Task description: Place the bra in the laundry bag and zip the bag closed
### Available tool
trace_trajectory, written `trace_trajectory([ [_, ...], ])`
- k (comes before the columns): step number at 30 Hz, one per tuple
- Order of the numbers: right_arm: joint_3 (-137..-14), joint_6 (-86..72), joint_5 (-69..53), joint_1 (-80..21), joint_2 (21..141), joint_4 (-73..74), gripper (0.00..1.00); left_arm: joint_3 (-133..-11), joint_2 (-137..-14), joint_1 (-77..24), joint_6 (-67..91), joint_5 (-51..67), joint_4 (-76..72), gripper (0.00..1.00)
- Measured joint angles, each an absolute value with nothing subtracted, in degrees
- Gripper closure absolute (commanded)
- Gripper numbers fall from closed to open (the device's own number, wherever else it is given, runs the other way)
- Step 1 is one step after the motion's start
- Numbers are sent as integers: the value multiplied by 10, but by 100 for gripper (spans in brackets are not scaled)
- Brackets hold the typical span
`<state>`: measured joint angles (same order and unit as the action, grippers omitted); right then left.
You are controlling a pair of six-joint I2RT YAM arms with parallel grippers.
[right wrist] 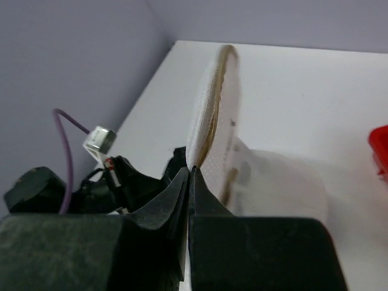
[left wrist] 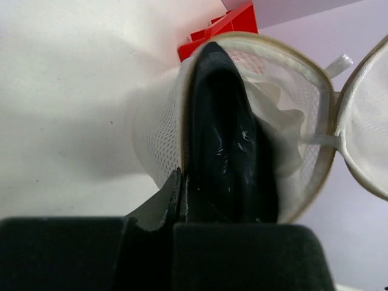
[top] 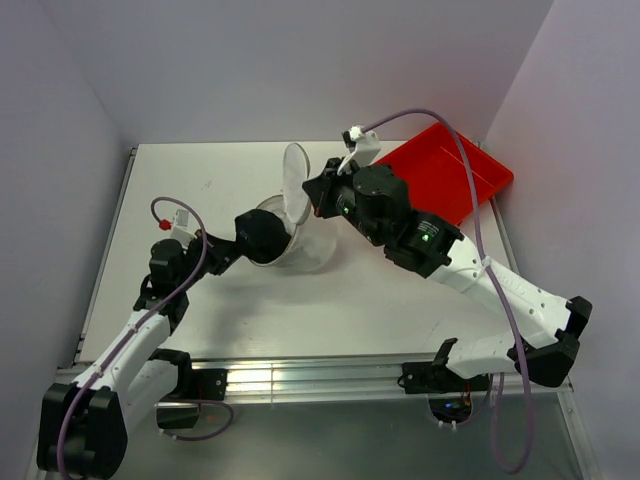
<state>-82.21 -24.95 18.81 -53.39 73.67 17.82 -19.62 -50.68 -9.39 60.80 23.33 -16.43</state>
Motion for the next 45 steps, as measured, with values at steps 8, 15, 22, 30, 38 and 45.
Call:
trace_trajectory([
  [8, -789, -228, 226, -509, 773, 248, 100, -197, -479, -94, 601, 245, -143, 100],
  [15, -781, -210, 237, -495, 756, 271, 100, -229, -458, -95, 572, 233, -97, 100],
  [22, -811, -193, 246, -501, 758, 283, 100, -305, -498, -152, 544, 196, -60, 100],
  [30, -814, -171, 297, -511, 747, 312, 100, -360, -555, -211, 528, 159, -82, 100],
  [38, -812, -167, 371, -547, 752, 349, 100, -364, -624, -227, 521, 147, -109, 100],
  [45, -965, -163, 368, -644, 923, 384, 56, -354, -655, -226, 523, 143, -153, 100],
])
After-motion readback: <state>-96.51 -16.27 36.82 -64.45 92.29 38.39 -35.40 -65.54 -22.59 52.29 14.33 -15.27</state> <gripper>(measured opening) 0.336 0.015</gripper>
